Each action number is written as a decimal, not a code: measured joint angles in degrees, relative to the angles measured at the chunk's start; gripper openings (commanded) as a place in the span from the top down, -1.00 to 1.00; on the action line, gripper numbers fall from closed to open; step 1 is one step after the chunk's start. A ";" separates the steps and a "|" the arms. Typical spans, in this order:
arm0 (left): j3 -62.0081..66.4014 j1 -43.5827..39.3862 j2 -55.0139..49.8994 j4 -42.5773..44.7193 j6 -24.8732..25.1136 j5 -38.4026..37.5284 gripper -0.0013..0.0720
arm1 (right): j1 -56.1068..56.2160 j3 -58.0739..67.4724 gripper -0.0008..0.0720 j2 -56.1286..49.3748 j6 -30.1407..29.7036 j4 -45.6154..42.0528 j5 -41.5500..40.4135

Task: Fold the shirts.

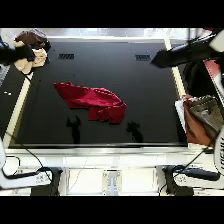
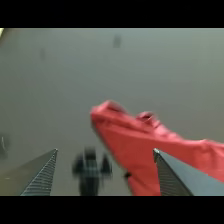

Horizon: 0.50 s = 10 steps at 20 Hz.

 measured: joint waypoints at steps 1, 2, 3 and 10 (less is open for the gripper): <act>0.00 0.90 -2.93 -0.92 -0.96 -0.28 -0.98 | 1.49 -1.27 0.01 -2.05 -0.63 0.42 0.39; 0.00 1.66 -6.16 -2.16 -1.86 -0.81 -0.98 | 3.13 -2.34 0.01 -4.20 -1.40 0.72 0.61; -0.02 2.16 -9.14 -3.78 -2.78 -0.98 -0.98 | 4.70 -3.08 0.00 -6.29 -1.97 0.70 0.81; -0.02 3.39 -26.58 -20.96 -8.61 7.19 -0.95 | 12.39 -4.90 -0.30 -16.52 -5.95 -1.05 0.74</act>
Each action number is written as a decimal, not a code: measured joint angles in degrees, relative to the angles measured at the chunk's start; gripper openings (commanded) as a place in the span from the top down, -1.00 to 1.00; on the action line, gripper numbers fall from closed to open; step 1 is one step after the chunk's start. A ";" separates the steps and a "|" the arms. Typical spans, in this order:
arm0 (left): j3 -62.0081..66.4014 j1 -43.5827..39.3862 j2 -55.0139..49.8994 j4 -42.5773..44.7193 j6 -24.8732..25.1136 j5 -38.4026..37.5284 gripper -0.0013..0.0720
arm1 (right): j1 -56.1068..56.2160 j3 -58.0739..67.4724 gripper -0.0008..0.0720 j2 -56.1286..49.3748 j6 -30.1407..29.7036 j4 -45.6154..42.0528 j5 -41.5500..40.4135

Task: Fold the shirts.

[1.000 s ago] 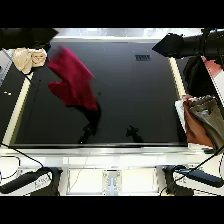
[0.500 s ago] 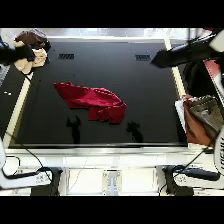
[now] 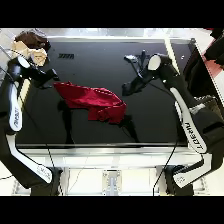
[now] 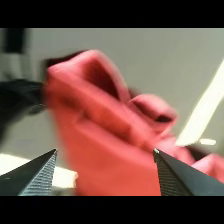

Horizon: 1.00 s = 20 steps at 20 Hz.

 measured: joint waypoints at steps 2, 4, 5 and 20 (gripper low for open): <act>0.00 0.11 -2.86 -4.37 -0.52 3.85 -0.95 | 0.92 -0.07 -0.36 -1.03 -0.92 -0.28 -0.22; 0.00 0.20 -5.01 -7.02 -0.85 6.14 -0.95 | 1.33 -0.11 -0.37 -1.60 -1.42 -0.83 -0.59; 0.00 0.31 -5.81 -7.87 -1.01 6.84 -0.95 | 1.46 -0.13 -0.37 -1.79 -1.60 -1.07 -0.66; 0.02 4.81 -6.58 -10.67 -0.42 -0.92 -0.94 | 2.75 -0.17 -0.37 -6.93 -0.33 -9.38 -1.97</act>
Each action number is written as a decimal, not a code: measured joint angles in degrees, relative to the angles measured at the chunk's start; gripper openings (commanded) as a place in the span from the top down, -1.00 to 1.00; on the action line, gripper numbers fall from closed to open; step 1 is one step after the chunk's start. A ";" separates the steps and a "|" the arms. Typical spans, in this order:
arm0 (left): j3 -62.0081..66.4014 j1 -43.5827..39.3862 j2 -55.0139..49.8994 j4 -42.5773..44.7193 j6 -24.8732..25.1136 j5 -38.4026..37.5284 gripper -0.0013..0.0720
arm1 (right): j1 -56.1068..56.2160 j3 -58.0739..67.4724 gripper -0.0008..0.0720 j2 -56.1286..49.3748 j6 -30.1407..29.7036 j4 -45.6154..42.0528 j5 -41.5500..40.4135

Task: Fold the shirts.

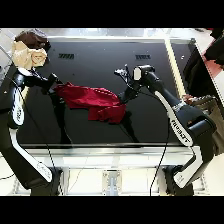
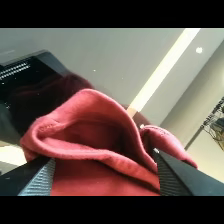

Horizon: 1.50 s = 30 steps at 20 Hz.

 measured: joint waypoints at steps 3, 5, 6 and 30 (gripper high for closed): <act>0.00 -0.85 -0.17 -0.13 0.02 1.05 -0.94 | -0.50 0.00 -0.33 -1.09 0.92 -1.20 -1.22; 0.00 -1.42 -0.68 -0.22 0.02 1.38 -0.60 | -0.61 0.00 0.31 -2.23 1.31 -0.07 -2.27; 0.04 -1.73 -1.01 -0.37 0.02 1.49 -0.02 | -0.68 0.00 0.95 -2.84 1.46 1.18 -2.51; 0.07 9.44 59.32 -15.08 28.70 -15.54 0.94 | 0.13 20.26 0.94 40.33 3.10 -3.93 18.08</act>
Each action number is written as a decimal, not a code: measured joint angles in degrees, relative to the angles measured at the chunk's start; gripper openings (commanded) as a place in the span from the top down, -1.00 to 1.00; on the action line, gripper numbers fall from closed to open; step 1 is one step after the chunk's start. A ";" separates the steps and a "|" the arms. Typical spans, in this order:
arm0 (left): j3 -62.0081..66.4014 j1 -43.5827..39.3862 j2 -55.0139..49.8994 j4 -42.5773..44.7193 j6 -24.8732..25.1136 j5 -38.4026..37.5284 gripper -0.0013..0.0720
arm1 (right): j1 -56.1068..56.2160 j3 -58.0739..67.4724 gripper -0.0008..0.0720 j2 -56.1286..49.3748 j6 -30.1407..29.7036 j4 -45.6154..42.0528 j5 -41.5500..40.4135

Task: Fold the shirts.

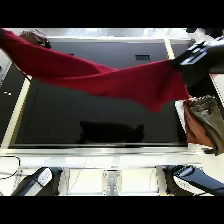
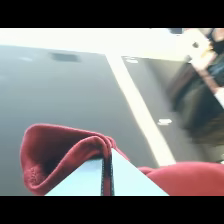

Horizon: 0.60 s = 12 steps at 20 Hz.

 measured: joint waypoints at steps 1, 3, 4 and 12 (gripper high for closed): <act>-0.04 0.04 1.75 2.75 -0.98 -1.33 0.94 | 0.00 -0.92 0.94 0.76 0.00 0.04 -0.07; -0.85 0.09 3.10 6.80 -2.60 -4.44 0.94 | 0.00 -3.26 0.94 1.01 -0.46 0.15 -1.01; -2.23 -0.22 3.08 8.22 -3.10 -6.12 0.94 | -0.02 -4.48 0.94 0.22 -1.29 0.09 -1.81; -24.02 -8.55 -14.51 15.30 -4.00 9.09 -0.53 | -0.85 -9.62 -0.51 -22.56 -6.21 -3.26 -18.12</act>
